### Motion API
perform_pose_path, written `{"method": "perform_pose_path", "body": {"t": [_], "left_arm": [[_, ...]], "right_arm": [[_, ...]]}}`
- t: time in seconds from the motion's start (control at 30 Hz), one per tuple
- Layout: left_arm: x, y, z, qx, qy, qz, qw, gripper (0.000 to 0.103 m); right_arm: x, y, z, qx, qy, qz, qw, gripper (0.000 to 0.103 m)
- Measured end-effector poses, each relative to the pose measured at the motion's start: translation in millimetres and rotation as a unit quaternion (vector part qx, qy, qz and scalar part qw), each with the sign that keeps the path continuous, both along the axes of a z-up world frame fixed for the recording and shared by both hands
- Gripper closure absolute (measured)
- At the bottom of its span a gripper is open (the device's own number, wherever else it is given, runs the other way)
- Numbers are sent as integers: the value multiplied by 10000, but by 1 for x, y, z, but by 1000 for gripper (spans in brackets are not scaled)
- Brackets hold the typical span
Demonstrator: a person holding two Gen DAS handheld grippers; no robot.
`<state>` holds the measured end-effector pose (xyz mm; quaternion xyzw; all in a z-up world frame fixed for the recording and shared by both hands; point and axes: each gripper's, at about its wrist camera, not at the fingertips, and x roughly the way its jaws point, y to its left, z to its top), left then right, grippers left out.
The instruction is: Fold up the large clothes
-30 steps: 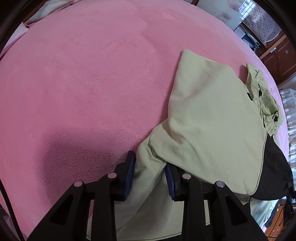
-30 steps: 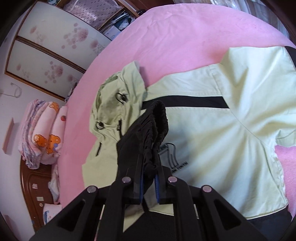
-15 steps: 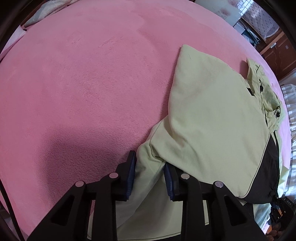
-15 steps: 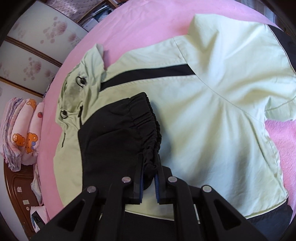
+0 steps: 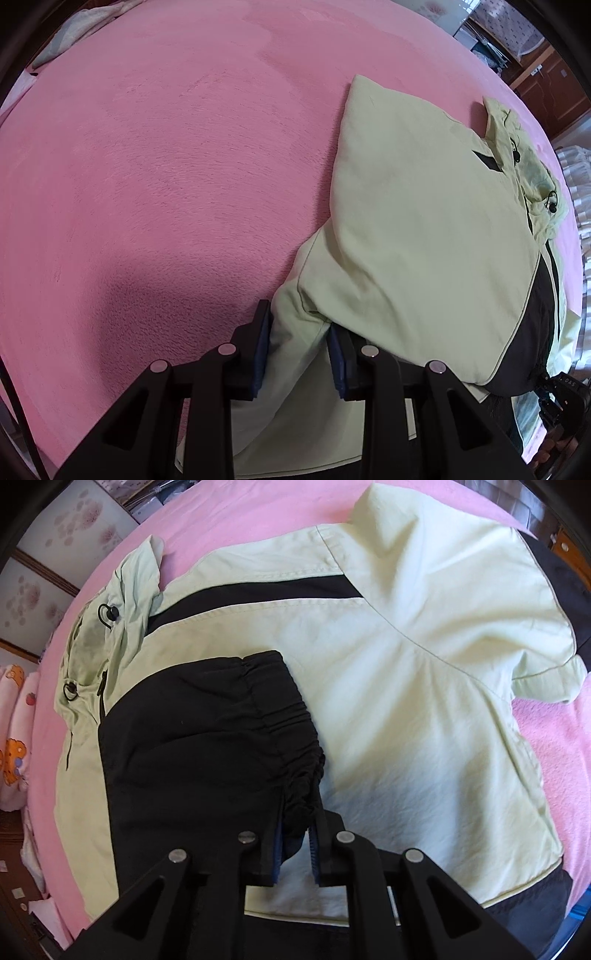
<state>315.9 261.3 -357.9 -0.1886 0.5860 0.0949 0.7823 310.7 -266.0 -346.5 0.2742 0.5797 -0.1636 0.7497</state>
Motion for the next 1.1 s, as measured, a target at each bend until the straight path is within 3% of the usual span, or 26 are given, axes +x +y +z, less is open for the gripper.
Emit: {"method": "perform_pose_path", "body": {"t": [0.13,0.3,0.47,0.63,0.77,0.97,1.0,1.07,1.1], "left_arm": [[1,-5,10,-4,83,-244,9997,75],[-4,-19,35,113,68,-721,9973,75],[-4,-49,59,-126,-53,-1329,9910,75],[4,-93,69,-452,-164,-1990,9788,75],[12,-126,63,-787,-242,-2332,9689,75],[22,-153,40,-1331,-59,-2495,9592,76],[23,-155,35,-1430,6,-2500,9576,77],[23,-159,25,-1476,138,-2458,9579,90],[24,-159,20,-1481,195,-2427,9585,90]], "right_arm": [[-5,1,13,-208,81,-146,9996,81],[-16,9,37,-480,11,-135,9988,81],[-25,35,65,-914,-201,401,9948,81],[-25,70,84,-1136,-482,1020,9871,81],[-24,99,85,-646,-880,1464,9832,81],[-17,137,60,-160,-960,2112,9726,81],[-18,143,56,-83,-1018,2207,9700,81],[-19,151,49,40,-1095,2423,9640,81],[-18,153,44,112,-1107,2517,9614,81]]}}
